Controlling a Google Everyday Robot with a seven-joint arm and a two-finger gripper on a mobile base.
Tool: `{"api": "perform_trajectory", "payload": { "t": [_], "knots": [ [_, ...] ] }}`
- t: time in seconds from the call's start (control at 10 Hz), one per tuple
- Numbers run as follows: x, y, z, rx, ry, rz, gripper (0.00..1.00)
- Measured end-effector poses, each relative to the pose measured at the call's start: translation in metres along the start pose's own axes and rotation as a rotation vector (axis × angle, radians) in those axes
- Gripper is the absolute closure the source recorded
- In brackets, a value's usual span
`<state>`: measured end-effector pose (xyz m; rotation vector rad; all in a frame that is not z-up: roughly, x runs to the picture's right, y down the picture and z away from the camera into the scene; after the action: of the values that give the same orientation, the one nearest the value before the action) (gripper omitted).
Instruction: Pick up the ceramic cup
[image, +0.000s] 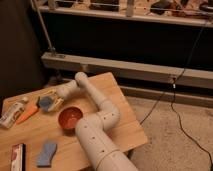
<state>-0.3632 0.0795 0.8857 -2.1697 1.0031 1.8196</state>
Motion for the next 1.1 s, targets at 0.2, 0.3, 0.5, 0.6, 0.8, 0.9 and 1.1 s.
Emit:
{"api": "perform_trajectory", "payload": {
  "t": [0.2,0.3,0.5,0.6,0.8,0.9,1.1],
  "knots": [
    [0.0,-0.001,0.001,0.005,0.0,-0.001,0.77],
    [-0.001,-0.002,0.0,0.007,0.001,0.001,0.91],
    [0.0,-0.004,-0.003,0.004,0.006,0.004,1.0],
    [0.0,-0.004,-0.006,0.0,0.012,0.004,1.0],
    [0.006,-0.005,-0.017,-0.012,0.022,-0.008,1.0],
    [0.009,-0.004,-0.023,-0.015,0.022,-0.017,1.0],
    [0.017,-0.004,-0.034,-0.016,0.015,-0.036,1.0]
  ]
}}
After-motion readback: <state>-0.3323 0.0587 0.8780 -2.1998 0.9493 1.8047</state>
